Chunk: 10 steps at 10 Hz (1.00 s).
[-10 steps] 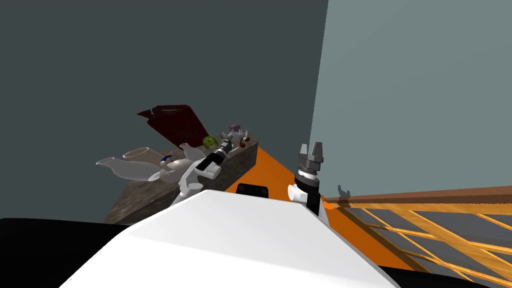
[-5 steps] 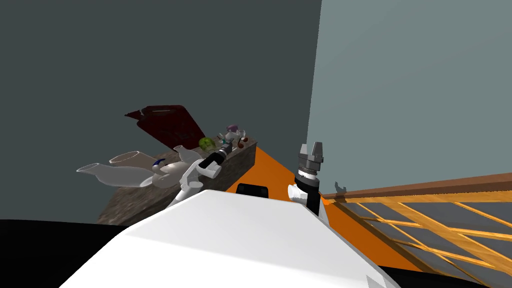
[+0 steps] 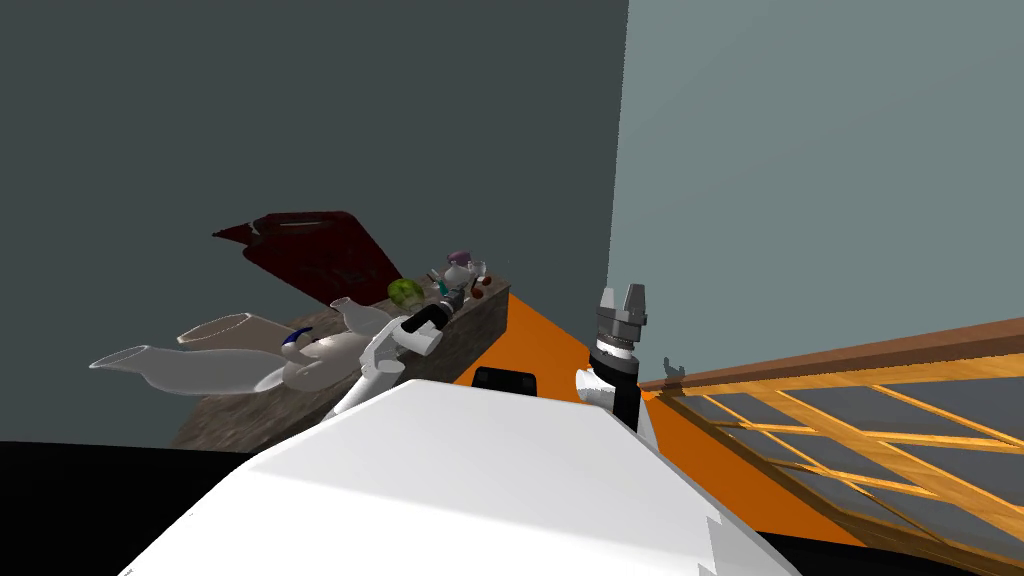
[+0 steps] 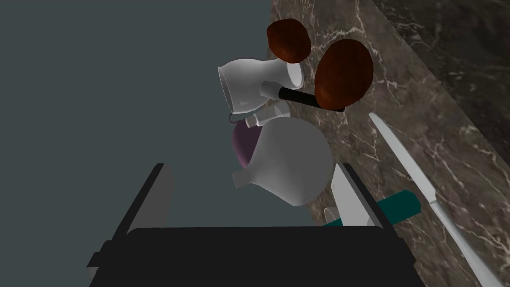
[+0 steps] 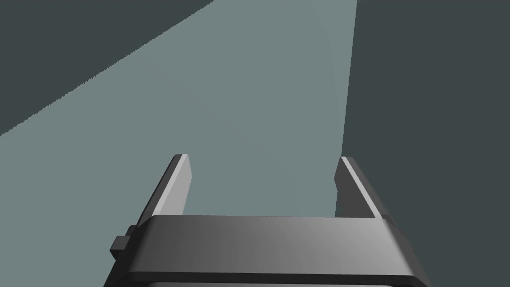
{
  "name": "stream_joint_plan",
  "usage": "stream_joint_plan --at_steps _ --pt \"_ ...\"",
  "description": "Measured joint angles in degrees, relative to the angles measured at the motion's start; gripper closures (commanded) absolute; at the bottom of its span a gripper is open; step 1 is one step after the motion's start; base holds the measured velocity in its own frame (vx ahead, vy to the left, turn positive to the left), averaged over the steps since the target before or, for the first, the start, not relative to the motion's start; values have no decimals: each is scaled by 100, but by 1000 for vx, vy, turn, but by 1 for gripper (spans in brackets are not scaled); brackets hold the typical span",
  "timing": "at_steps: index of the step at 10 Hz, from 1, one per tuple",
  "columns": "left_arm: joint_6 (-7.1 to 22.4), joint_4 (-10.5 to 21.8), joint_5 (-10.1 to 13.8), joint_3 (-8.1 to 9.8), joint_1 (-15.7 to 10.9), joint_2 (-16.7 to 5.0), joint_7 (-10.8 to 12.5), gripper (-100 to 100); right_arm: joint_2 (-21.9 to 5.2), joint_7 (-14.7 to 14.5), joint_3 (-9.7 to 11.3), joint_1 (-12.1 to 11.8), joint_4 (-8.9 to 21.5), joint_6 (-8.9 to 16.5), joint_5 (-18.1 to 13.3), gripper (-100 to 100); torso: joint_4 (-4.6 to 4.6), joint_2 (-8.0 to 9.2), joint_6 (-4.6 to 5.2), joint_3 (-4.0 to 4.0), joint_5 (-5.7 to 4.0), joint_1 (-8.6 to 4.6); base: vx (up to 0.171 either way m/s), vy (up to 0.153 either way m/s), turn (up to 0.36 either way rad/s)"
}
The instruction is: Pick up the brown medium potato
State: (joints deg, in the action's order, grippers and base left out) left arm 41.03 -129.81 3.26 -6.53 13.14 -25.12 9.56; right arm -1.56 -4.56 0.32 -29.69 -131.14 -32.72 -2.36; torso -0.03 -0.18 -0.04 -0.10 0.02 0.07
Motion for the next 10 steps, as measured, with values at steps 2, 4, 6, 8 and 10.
stream_joint_plan --at_steps 2,4,6,8,10 --pt "307 82 46 -30 -88 -79 23 -100 0 0 0 0 0 0 0 0 -1 -4 0 -3 0 0 45 3 -73" --pt "595 142 88 -59 -145 -149 46 -100 0 0 0 0 0 0 0 0 -1 -5 0 -3 0 -1 47 5 -66" --pt "864 196 91 -105 -148 -187 64 -100 0 0 0 0 0 0 0 0 -2 -6 0 -4 0 1 50 9 -74" --pt "1107 244 150 -117 -175 -261 85 -100 0 0 0 0 0 0 0 0 -2 -7 -1 -4 1 3 71 15 -98" --pt "1398 292 202 -142 -214 -330 113 -100 0 0 -1 -1 0 0 0 0 -4 -14 -3 -9 1 4 70 10 -37"
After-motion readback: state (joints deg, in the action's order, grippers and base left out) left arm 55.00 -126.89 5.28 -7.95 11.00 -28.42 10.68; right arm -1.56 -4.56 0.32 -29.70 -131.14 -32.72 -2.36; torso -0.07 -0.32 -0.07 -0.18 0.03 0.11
